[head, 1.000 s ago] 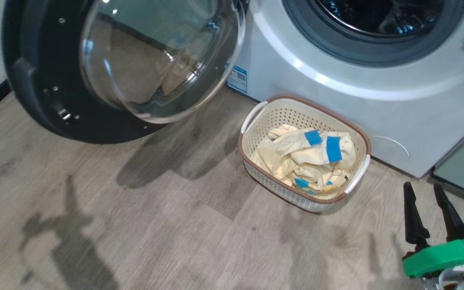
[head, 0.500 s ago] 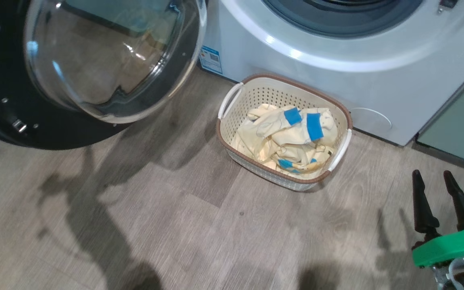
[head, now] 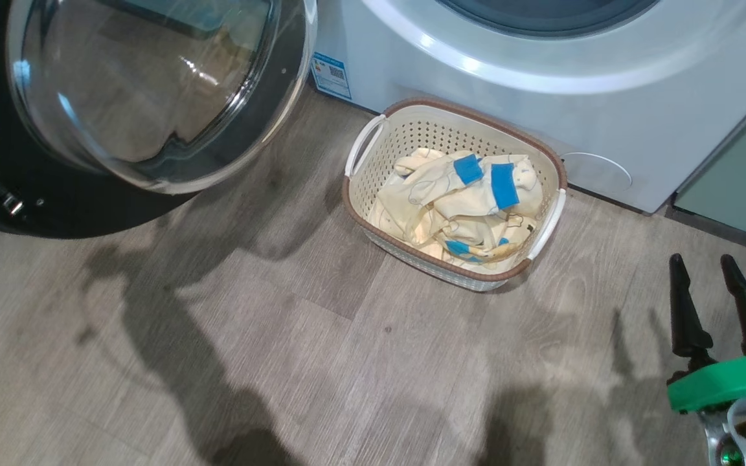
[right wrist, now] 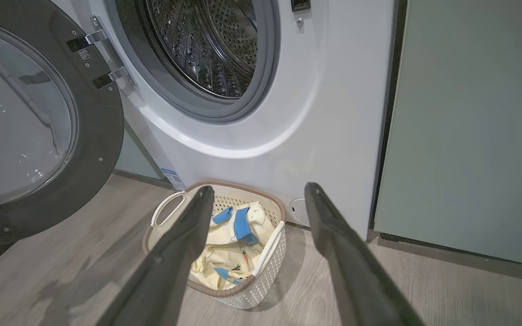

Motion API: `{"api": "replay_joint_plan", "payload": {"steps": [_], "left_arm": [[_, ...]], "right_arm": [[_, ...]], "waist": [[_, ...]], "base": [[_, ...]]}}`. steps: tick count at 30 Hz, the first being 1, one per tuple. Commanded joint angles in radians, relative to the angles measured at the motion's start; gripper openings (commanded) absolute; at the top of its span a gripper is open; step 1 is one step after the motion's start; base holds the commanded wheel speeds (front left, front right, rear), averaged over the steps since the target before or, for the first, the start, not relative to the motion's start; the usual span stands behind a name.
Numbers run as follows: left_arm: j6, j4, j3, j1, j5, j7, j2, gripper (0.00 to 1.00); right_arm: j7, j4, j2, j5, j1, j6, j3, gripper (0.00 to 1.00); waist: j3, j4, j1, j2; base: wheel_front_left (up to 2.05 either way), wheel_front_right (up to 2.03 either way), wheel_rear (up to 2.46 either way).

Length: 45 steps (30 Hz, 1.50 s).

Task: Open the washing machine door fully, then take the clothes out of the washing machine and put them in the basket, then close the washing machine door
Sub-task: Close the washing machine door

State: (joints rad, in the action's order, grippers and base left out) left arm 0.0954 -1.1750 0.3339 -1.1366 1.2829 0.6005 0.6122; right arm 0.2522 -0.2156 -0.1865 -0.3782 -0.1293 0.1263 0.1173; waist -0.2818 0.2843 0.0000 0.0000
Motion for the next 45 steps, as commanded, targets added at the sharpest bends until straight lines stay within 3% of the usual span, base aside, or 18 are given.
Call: {"api": "replay_joint_plan", "payload": {"steps": [1, 14, 33, 45], "left_arm": [[0.013, 0.025, -0.005, -0.033, -0.011, 0.017, 0.057, 0.0], [0.034, 0.026, -0.083, -0.007, -0.016, 0.185, -0.022, 0.0], [0.035, 0.269, -0.19, 0.17, 0.023, 0.361, -0.224, 0.0], [-0.042, 0.476, -0.233, 0.28, 0.059, 0.431, -0.388, 0.0]], "right_arm": [[0.01, 0.029, -0.022, 0.004, -0.021, 0.004, 0.016, 1.0], [0.01, 0.012, -0.004, 0.002, -0.004, 0.004, 0.008, 1.0], [0.01, 0.002, 0.039, -0.001, 0.063, 0.004, -0.015, 1.0], [0.01, -0.001, 0.057, 0.0, 0.084, 0.004, -0.04, 1.0]], "waist": [[0.0, 0.002, 0.0, 0.0], [0.056, 0.026, 0.0, 0.0], [0.187, 0.052, 0.0, 0.0], [0.222, 0.038, 0.0, 0.0]], "base": [[0.0, 0.0, 0.0], [0.0, 0.0, 0.0], [0.0, 0.0, 0.0], [0.0, 0.0, 0.0]]}}
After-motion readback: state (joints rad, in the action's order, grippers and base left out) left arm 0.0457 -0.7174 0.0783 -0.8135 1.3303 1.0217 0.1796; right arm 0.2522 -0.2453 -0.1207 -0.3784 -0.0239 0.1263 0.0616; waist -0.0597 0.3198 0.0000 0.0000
